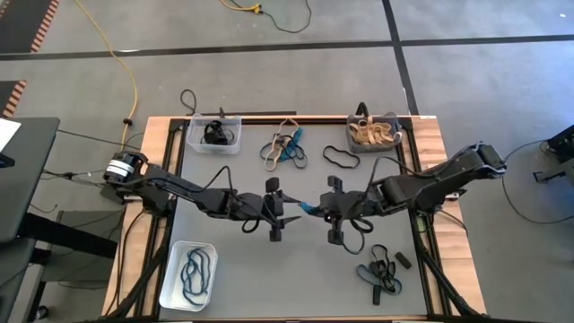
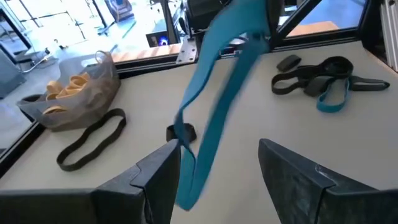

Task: Sort rubber bands into baskets
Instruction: Put the blue rubber band into the white bin

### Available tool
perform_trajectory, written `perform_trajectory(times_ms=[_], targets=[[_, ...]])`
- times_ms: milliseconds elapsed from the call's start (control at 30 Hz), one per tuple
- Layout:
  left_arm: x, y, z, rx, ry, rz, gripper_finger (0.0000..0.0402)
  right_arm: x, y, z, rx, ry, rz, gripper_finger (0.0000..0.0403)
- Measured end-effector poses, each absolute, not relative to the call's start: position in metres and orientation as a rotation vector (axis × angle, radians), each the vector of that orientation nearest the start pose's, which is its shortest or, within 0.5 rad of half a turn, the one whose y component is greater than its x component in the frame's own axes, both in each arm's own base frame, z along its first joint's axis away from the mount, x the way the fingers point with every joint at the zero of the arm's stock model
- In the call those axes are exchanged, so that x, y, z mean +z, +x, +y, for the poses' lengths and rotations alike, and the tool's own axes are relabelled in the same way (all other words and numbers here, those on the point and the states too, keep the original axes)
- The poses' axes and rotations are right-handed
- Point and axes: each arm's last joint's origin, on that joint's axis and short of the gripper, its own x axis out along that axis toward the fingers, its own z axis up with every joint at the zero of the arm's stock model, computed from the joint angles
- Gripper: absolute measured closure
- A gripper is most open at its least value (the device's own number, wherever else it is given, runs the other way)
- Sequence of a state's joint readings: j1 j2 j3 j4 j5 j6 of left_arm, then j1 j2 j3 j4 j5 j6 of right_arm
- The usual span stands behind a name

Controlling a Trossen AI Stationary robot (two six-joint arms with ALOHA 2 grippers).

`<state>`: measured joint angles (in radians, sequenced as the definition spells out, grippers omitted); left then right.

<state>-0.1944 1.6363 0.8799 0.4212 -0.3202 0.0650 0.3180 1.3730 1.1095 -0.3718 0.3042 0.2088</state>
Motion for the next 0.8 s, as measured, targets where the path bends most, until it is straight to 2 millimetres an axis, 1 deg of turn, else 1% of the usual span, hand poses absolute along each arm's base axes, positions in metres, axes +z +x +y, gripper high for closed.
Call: perform_trajectory(times_ms=[200, 367, 533, 600, 667, 733, 800], targets=[[0.213, 0.343, -0.058, 0.118, 0.14, 0.309, 0.0194, 0.294, 0.294, 0.086, -0.024, -0.01, 0.597, 0.0375], [0.214, 0.342, -0.055, 0.227, 0.126, 0.297, 0.0194, 0.294, 0.3, 0.086, 0.019, -0.005, 0.56, 0.0379], [0.215, 0.343, -0.057, 0.185, 0.141, 0.28, 0.0201, 0.295, 0.301, 0.086, 0.024, -0.005, 0.554, 0.0378], [0.215, 0.343, -0.057, 0.188, 0.146, 0.285, 0.0219, 0.295, 0.301, 0.086, 0.025, -0.005, 0.554, 0.0378], [0.215, 0.343, -0.058, 0.188, 0.165, 0.289, 0.025, 0.295, 0.301, 0.086, 0.024, -0.005, 0.554, 0.0378], [0.215, 0.342, -0.059, 0.186, 0.191, 0.291, 0.0294, 0.294, 0.301, 0.086, 0.026, -0.007, 0.556, 0.0378], [0.214, 0.342, -0.06, 0.177, 0.221, 0.295, 0.0346, 0.294, 0.301, 0.086, 0.025, -0.009, 0.564, 0.0378]])
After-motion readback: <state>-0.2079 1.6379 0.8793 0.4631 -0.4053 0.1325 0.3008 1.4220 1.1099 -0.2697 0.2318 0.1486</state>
